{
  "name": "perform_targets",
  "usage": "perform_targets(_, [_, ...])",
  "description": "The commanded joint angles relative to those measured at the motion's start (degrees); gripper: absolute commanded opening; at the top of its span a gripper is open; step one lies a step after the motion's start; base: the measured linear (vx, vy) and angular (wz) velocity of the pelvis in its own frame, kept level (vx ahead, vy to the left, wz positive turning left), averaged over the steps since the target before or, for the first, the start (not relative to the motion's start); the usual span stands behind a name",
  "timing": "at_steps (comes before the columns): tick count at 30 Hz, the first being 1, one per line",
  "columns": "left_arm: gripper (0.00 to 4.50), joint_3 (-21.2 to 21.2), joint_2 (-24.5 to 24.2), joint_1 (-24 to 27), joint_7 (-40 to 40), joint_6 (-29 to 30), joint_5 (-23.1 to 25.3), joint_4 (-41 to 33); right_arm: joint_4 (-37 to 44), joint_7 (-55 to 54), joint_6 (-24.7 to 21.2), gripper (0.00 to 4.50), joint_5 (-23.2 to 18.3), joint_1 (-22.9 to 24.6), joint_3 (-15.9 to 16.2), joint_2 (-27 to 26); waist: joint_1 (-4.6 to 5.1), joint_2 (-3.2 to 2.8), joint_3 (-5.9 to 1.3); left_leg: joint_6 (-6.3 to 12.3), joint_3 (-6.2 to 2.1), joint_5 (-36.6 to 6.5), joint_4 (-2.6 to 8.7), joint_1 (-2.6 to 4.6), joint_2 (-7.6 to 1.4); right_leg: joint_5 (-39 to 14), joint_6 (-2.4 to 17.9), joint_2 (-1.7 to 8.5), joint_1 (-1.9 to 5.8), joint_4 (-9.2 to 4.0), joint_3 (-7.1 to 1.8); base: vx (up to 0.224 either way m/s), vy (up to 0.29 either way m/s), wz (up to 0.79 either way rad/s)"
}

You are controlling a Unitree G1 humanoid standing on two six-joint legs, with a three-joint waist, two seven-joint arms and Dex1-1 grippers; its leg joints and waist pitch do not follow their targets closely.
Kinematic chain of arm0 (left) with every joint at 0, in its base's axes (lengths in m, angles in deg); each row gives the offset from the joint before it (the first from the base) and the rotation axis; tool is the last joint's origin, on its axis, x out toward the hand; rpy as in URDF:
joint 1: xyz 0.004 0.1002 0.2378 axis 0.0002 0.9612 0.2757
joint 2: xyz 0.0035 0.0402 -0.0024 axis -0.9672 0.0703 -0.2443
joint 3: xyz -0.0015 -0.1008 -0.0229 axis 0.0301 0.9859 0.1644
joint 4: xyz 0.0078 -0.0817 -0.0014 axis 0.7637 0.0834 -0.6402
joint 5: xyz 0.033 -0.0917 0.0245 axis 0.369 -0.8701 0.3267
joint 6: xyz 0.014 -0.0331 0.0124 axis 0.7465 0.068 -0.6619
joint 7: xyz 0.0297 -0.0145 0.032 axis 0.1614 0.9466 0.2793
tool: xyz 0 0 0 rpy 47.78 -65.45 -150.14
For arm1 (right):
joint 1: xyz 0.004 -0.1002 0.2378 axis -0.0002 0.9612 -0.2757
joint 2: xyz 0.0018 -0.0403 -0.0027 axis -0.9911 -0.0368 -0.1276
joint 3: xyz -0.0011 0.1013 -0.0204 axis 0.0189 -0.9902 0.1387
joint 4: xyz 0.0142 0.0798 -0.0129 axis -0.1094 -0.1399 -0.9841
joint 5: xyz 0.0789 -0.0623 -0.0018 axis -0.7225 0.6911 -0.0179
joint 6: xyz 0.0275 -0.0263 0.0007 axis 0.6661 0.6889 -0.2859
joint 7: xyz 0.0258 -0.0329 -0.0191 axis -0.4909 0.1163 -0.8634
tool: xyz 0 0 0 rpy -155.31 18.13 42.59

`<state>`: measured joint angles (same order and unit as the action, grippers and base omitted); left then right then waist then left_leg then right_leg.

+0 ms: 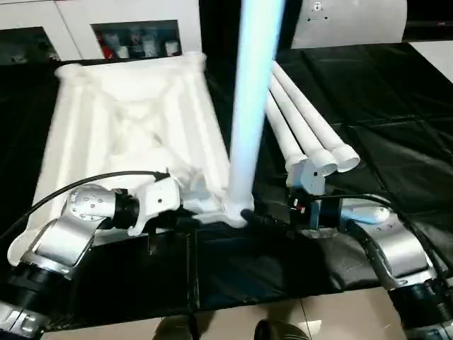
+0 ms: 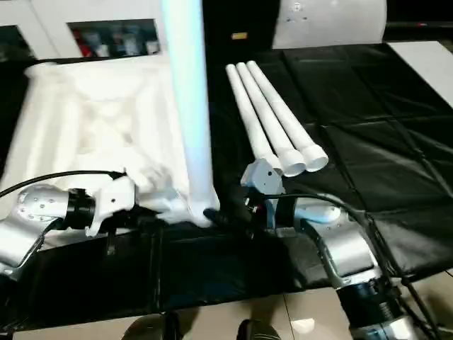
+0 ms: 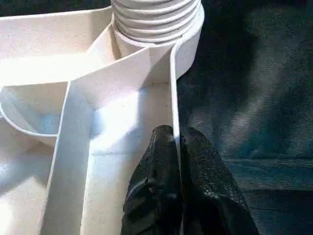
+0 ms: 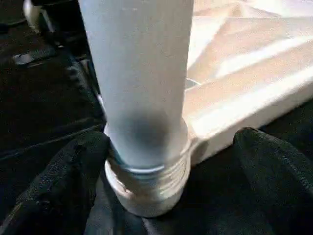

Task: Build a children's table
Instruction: Rotate leg to tighten

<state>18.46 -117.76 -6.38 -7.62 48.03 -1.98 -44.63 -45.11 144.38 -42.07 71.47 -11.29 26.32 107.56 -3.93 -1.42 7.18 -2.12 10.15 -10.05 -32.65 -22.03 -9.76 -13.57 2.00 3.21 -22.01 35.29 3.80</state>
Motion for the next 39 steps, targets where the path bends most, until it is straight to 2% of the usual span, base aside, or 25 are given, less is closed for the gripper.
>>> perform_targets(1, [0.0, -3.35, 0.04, -0.26, -3.06, -1.39, 0.37, 0.47, 0.17, 1.85, 0.22, 4.49, -0.8, -0.52, 1.46, 0.43, 0.11, -0.61, -4.35, 6.82, -1.46, -2.67, 2.86, 1.15, -3.97, 8.85, 15.81, 5.47, 2.92, -2.69, -3.45, 0.0, 0.0, 0.0])
perform_targets(2, [0.0, -3.64, 0.02, -0.42, -3.66, -1.81, 0.37, 0.71, -0.35, 2.61, 0.22, 4.31, -1.03, -0.78, 1.83, 0.44, 0.15, -0.44, -4.28, 6.68, -1.42, -3.19, 2.87, 1.14, -3.94, 7.89, 15.86, 5.41, 2.86, -2.76, -3.45, 0.0, 0.0, 0.0])
perform_targets(10, [0.0, -4.08, 0.39, -1.13, -4.67, -3.19, 0.89, 1.85, -3.48, 5.05, 0.63, 3.85, -0.62, -2.6, 3.04, -0.41, -0.06, -0.51, -4.37, 5.83, -1.44, -3.88, 2.7, 1.11, -3.94, 6.08, 16.07, 5.51, 2.82, -2.65, -3.51, 0.0, 0.0, 0.0])
perform_targets(13, [0.0, -4.05, 0.16, -1.38, -5.04, -3.65, 1.06, 2.5, -5.68, 5.8, 0.86, 3.46, -0.11, -3.83, 4.06, -0.85, -0.06, -0.51, -4.33, 5.21, -1.44, -4.77, 2.7, 1.13, -3.94, 4.23, 16.13, 5.54, 2.77, -2.76, -3.52, 0.0, 0.0, 0.0])
perform_targets(15, [0.0, -4.08, 0.0, -1.54, -5.17, -4.01, 1.09, 2.93, -6.58, 6.32, 1.07, 3.46, -0.08, -4.28, 4.54, -0.81, -0.08, -0.54, -4.35, 5.04, -1.41, -4.97, 2.66, 1.1, -3.92, 3.93, 16.05, 5.5, 2.79, -2.71, -3.55, 0.0, 0.0, 0.0])
perform_targets(16, [0.0, -4.09, -0.06, -1.6, -5.2, -4.1, 1.12, 3.06, -6.99, 6.37, 1.04, 3.25, -0.17, -4.48, 4.54, -0.95, -0.07, -0.49, -4.41, 5.01, -1.43, -4.92, 2.65, 1.12, -3.94, 3.99, 16.07, 5.52, 2.8, -2.7, -3.55, 0.0, 0.0, 0.0])
perform_targets(18, [0.0, -4.05, -0.07, -1.74, -5.29, -4.22, 1.17, 3.37, -7.92, 6.62, 0.83, 3.14, -0.42, -4.99, 4.47, -1.31, -0.08, -0.65, -4.38, 4.9, -1.45, -4.91, 2.64, 1.06, -3.93, 4.39, 16.14, 5.47, 2.75, -2.64, -3.51, 0.0, 0.0, 0.0])
perform_targets(21, [0.0, -4.1, -0.02, -1.9, -5.38, -4.32, 1.22, 3.73, -9.05, 7.07, 0.62, 2.87, -0.58, -5.62, 4.39, -1.79, -0.01, -0.47, -4.42, 4.81, -1.45, -5.1, 2.63, 1.05, -3.88, 4.27, 16.26, 5.5, 2.82, -2.59, -3.52, 0.0, 0.0, 0.0])
perform_targets(27, [0.0, -3.46, 0.16, -1.62, -4.25, -3.07, 0.89, 4.02, -10.17, 7.78, -1.05, 2.74, -2.21, -5.76, 4.18, -2.7, 0.14, -0.46, -4.18, 4.64, -1.46, -5.51, 2.67, 1.02, -3.92, 3.5, 16.25, 5.48, 2.72, -2.68, -3.57, 0.0, 0.0, 0.0])
perform_targets(28, [0.0, -1.85, 0.91, -0.76, -0.98, -0.88, 0.47, 3.1, -9.28, 6.89, -3.19, 2.73, -3.84, -4.76, 3.32, -3.73, 0.25, -0.63, -4.16, 4.65, -1.43, -5.74, 2.7, 1.04, -4.01, 3.64, 16.46, 5.46, 2.67, -2.56, -3.56, 0.0, 0.0, 0.0])
perform_targets(30, [0.0, -1.01, 1.27, -0.19, 1.08, 0.62, 0.53, 2.26, -8.66, 6.02, -3.67, 2.73, -4.13, -4.08, 3.14, -4.3, 0.24, -0.61, -4.02, 4.38, -1.47, -6.63, 2.8, 1.05, -4.05, 2.21, 16.37, 5.57, 2.6, -2.76, -3.58, 0.0, 0.0, 0.0])
perform_targets(32, [0.0, 0.88, 2.19, 1.58, 6.27, 5.15, 1.05, -0.49, -7.82, 2.59, -3.92, 2.72, -3.32, -2.51, 3.17, -6.11, 0.37, -0.58, -3.79, 3.71, -1.49, -7.81, 2.98, 1.09, -4.16, 0.04, 16.17, 5.69, 2.46, -2.99, -3.68, 0.0, 0.0, 0.0])
perform_targets(33, [0.0, 3.42, 4.41, 4.07, 12.16, 11.5, 0.45, -5.04, -8.23, -3.77, -3.14, 2.72, -0.98, -1.2, 3.1, -9.4, 0.61, -0.47, -3.38, 2.92, -1.49, -9.23, 3.21, 1.14, -4.32, -2.72, 15.97, 5.81, 2.2, -3.26, -3.75, 0.0, 0.0, 0.0])
perform_targets(34, [0.0, 4.1, 5.11, 4.71, 13.66, 13.53, 0.14, -6.36, -8.45, -5.55, -2.96, 2.72, -0.38, -0.92, 3.04, -10.36, 0.94, -0.39, -3.03, 2.05, -1.68, -10.93, 3.59, 0.91, -4.13, -7.46, 15.31, 5.82, 2.3, -3.68, -3.64, 0.0, 0.0, 0.0])
perform_targets(35, [0.0, 4.57, 5.77, 5.14, 14.89, 15.43, -0.03, -7.59, -8.68, -7.0, -2.92, 2.72, 0.13, -0.78, 3.03, -11.14, 1.12, 0.05, -2.84, 1.77, -1.7, -11.72, 3.65, 0.95, -3.91, -9.97, 14.55, 5.72, 2.2, -4.04, -3.66, 0.0, 0.0, 0.0])
perform_targets(36, [0.0, 5.28, 8.3, 6.3, 18.23, 19.09, -0.04, -10.44, -9.75, -10.82, -3.17, 2.72, 1.4, -0.66, 3.3, -13.56, 1.76, 0.01, -2.66, 0.99, -1.77, -12.29, 3.79, 0.97, -3.97, -12.48, 13.88, 5.79, 2.17, -4.05, -3.85, 0.0, 0.0, 0.0])
perform_targets(37, [0.0, 5.62, 10.39, 7.07, 20.7, 21.67, -0.01, -12.61, -10.68, -13.71, -3.36, 2.72, 2.18, -0.73, 3.44, -15.61, 2.24, 0.29, -2.37, 0.71, -1.78, -12.58, 3.91, 0.65, -3.99, -13.67, 13.61, 5.76, 2.17, -4.12, -3.82, 0.0, 0.0, 0.0])
perform_targets(38, [0.0, 5.83, 11.8, 7.47, 22.36, 23.5, -0.01, -14.03, -11.31, -15.62, -3.63, 2.72, 2.67, -0.87, 3.46, -17.0, 2.28, 0.19, -2.11, 0.4, -1.95, -14.61, 4.05, 0.88, -3.77, -18.9, 11.8, 5.79, 1.92, -4.89, -3.73, 0.0, 0.0, 0.0])
perform_targets(39, [0.0, 5.69, 13.52, 7.7, 24.0, 25.32, 0.18, -15.57, -12.29, -17.99, -3.81, 2.72, 2.95, -1.36, 3.18, -18.89, 2.37, 0.18, -2.22, 0.26, -1.83, -14.93, 3.86, 1.2, -3.76, -19.77, 11.22, 5.84, 1.73, -4.99, -3.95, 0.0, 0.0, 0.0])
